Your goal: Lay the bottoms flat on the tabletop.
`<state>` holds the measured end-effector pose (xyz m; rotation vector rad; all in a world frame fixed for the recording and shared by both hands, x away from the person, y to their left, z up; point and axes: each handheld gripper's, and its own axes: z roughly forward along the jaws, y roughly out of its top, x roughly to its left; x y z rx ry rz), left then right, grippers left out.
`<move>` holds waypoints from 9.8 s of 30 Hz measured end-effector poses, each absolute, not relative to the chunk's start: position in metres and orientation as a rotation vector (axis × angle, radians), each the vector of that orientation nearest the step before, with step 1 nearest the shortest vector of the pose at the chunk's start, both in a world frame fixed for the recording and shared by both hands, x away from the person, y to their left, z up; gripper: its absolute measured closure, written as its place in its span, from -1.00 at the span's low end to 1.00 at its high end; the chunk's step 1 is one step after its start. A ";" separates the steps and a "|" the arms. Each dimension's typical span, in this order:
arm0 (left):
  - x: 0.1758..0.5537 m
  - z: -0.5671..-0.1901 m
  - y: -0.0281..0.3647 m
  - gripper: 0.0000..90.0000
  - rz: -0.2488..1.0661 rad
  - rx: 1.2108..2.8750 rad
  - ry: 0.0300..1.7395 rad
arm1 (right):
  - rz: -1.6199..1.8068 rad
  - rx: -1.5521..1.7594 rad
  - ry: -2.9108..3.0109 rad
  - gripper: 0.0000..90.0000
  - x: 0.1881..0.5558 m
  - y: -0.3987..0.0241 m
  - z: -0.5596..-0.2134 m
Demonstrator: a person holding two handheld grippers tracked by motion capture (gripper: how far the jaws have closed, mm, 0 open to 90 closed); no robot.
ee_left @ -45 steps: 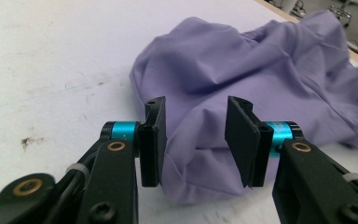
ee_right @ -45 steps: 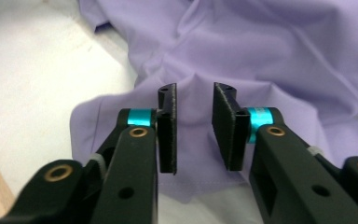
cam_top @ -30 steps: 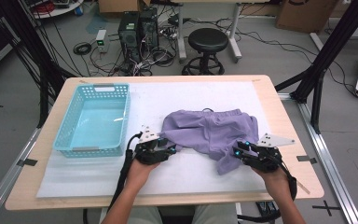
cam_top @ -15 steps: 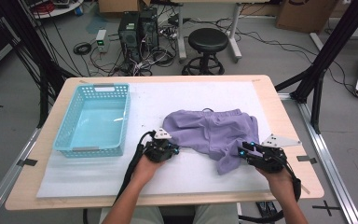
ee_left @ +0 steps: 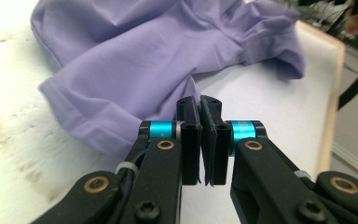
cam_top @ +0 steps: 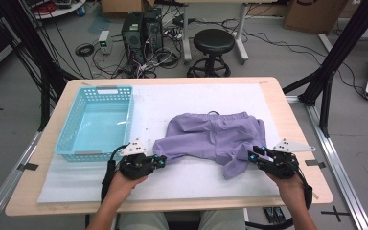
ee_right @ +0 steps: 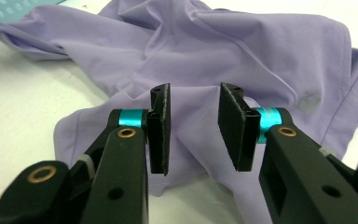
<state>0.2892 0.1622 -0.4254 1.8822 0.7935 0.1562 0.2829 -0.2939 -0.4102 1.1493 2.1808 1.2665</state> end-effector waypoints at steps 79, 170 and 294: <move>0.385 -0.415 0.108 -0.06 0.304 1.807 0.953 | 1.170 1.286 2.174 0.12 0.362 -0.314 -0.405; 0.365 -0.429 0.130 0.11 0.320 1.775 0.970 | 1.093 1.443 2.108 0.46 0.339 -0.352 -0.419; 0.312 -0.426 0.165 0.15 0.317 1.743 0.909 | 1.162 0.990 2.603 0.98 0.361 -0.165 -0.419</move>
